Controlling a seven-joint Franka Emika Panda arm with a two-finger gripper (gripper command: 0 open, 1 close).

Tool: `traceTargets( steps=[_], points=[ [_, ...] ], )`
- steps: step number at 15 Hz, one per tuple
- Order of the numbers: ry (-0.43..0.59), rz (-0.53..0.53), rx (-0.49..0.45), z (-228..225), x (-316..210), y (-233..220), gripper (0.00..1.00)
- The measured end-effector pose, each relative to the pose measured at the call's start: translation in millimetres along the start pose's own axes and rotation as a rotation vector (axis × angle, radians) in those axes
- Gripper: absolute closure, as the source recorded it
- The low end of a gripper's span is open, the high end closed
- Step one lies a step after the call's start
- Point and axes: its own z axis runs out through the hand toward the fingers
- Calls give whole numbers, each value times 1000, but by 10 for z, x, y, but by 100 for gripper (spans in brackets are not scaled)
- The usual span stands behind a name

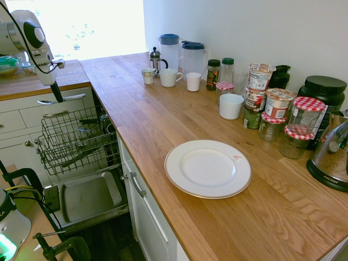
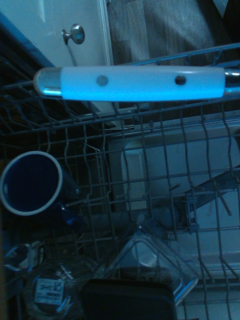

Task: Put the spoon in the dishwasher

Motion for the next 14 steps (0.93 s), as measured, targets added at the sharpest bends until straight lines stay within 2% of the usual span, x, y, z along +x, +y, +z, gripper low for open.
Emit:
traceTargets(
  steps=[7, 14],
  points=[
    [24, -71, -93, 1428, -243, 15, 100],
    [12, -56, -149, 2069, -238, -262, 100]
  ],
)
